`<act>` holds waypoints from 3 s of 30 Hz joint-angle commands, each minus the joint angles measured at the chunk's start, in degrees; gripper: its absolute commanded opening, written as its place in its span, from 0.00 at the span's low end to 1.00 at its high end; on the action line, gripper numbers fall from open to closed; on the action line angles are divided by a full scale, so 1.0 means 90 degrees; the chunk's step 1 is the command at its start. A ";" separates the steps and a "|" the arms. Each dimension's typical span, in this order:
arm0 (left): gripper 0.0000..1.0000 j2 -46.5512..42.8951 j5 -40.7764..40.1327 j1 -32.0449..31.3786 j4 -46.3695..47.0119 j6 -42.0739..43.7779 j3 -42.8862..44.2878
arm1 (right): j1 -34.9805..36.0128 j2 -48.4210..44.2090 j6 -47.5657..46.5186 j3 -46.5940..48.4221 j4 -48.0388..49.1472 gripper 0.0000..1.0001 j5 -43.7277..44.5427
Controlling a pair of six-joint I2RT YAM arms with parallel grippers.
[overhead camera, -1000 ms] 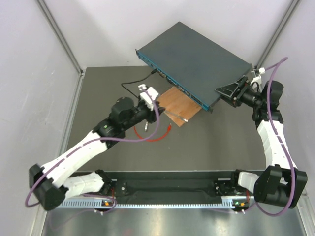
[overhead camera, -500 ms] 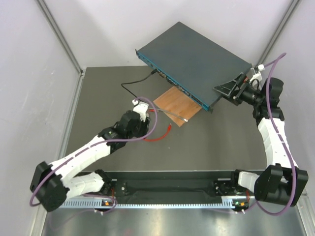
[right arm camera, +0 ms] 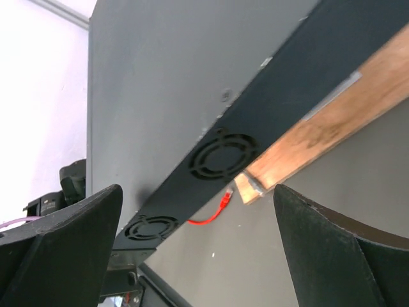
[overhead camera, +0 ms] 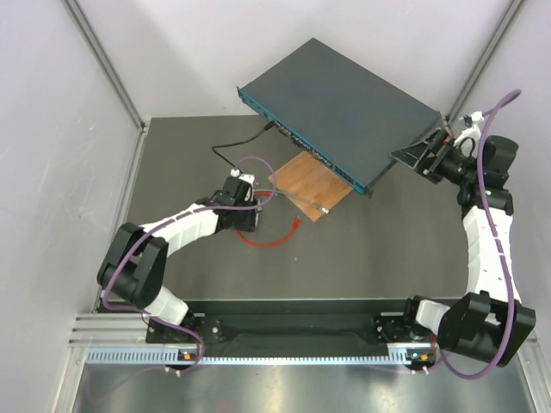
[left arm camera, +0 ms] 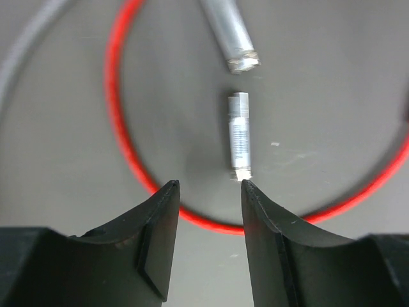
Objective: Insert the plug into the switch port
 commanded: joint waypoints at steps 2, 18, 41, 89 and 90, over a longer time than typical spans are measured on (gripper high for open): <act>0.49 0.0133 0.0806 -0.0001 0.0604 -0.0253 0.0350 | -0.0316 -0.0182 -0.0334 0.0391 -0.0122 1.00 -0.0289; 0.13 0.1052 0.0114 -0.0001 -0.0039 -0.0185 0.0692 | -0.0560 -0.0182 -0.0451 0.0722 -0.0190 1.00 -0.0456; 0.00 -0.3323 0.0292 -0.1054 -0.0881 0.4246 0.1511 | 0.0638 -0.0183 0.0087 0.1865 0.0884 0.95 -0.0379; 0.00 -0.5638 0.0279 -0.1710 0.3681 1.2208 -0.1710 | 0.6530 0.3372 0.1141 0.3399 0.1909 0.50 0.0023; 0.00 -0.5648 0.0279 -0.1719 0.3710 1.2218 -0.1720 | 0.6520 0.3363 0.1150 0.3389 0.1899 0.48 0.0023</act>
